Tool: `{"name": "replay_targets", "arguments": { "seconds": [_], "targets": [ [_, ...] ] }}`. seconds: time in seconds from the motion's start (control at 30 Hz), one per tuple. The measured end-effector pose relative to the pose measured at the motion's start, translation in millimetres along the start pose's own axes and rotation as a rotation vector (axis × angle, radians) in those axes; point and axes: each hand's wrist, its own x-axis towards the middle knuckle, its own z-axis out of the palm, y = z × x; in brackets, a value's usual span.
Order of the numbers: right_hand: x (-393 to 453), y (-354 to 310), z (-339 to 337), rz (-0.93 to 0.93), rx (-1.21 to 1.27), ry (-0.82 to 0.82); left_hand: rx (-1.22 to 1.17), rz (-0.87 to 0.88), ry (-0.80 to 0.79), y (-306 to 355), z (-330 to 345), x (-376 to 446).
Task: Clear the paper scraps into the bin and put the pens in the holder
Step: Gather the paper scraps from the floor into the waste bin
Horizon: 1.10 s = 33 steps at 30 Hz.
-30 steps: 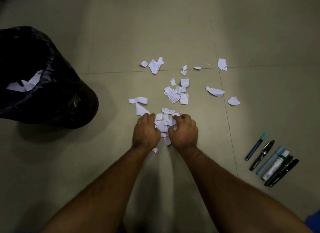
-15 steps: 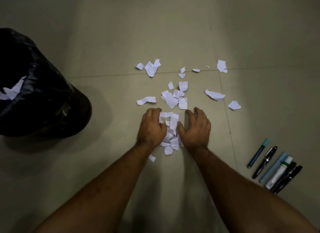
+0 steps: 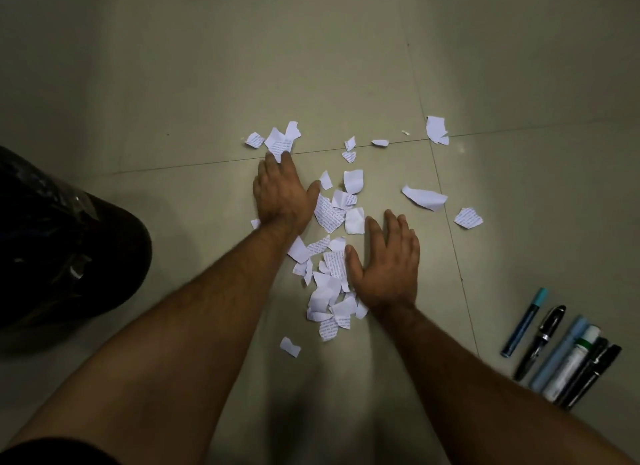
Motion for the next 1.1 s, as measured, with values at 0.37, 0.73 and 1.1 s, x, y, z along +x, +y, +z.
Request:
{"name": "replay_targets", "arguments": {
  "seconds": [0.37,0.73,1.1],
  "targets": [
    [1.0,1.6,-0.7,0.016,0.058,0.004,-0.103,0.19,0.296,8.5,17.7,-4.1],
    [0.7,1.5,0.7,0.0,0.071,0.036,-0.173,0.371,0.173,24.0,21.0,-10.0],
    [2.2,2.7,0.1,-0.003,0.11,0.003,-0.028,0.54,-0.074,45.6,23.3,1.0]
  ]
}}
